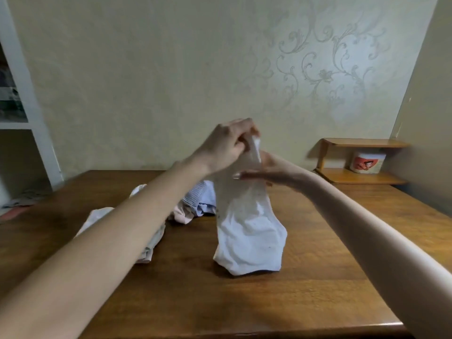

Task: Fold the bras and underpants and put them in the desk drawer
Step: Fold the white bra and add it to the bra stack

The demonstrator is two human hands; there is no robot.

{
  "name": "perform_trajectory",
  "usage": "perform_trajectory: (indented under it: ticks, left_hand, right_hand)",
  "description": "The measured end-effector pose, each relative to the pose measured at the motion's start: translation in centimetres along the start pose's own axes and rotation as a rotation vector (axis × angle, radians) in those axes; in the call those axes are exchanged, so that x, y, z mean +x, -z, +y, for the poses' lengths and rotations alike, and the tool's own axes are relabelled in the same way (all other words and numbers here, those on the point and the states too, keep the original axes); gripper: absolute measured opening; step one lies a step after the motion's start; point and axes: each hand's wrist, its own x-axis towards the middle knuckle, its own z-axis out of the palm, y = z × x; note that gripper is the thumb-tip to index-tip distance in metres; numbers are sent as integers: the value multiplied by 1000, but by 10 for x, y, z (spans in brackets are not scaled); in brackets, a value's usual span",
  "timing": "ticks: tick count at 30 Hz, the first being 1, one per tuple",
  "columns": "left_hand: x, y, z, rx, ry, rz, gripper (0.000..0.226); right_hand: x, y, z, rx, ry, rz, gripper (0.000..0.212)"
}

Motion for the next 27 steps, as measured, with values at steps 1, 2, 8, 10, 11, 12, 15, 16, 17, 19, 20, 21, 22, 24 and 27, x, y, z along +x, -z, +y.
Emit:
perform_trajectory:
  ticks: [1,2,8,10,11,12,15,16,17,19,20,21,22,24,27]
  left_hand:
    - [-2,-5,4,-15,-54,46,43]
    - [-7,-14,0,-8,-46,151,49]
    - [-69,-32,-14,-789,958,-188,43]
    - [-88,-32,-34,-830,914,-483,40]
    - [-94,-27,-44,-842,871,-554,42]
    - [-97,-20,-54,-860,857,-585,41]
    - [-99,-6,-78,-604,818,-665,51]
    - [-99,-9,-81,-444,780,-691,50]
    - [-101,-16,-83,-275,756,-682,44]
    - [-110,-33,-80,100,698,-567,46]
    - [-116,-38,-71,272,680,-476,48]
    - [-122,-39,-58,409,662,-365,48]
    - [-128,-38,-49,496,658,-287,47]
    - [-137,-35,-38,561,692,-284,52]
    - [-143,-46,-36,446,799,-539,62]
  right_hand:
    - [4,-5,-5,23,18,64,26]
    - [5,-6,-8,107,10,125,13]
    - [2,13,-4,1009,-117,379,12]
    - [-5,17,7,1153,-171,424,14]
    - [-12,19,18,1147,-213,430,16]
    - [-23,21,30,1101,-280,427,17]
    - [-65,22,66,891,-550,336,24]
    - [-78,19,76,801,-641,259,36]
    - [-89,16,84,705,-724,185,45]
    - [-105,11,94,552,-851,98,54]
    - [-111,11,97,501,-895,86,57]
    - [-116,13,101,457,-923,95,62]
    - [-120,17,104,407,-937,125,66]
    - [-121,26,111,292,-930,214,70]
    - [-114,30,118,108,-863,276,67]
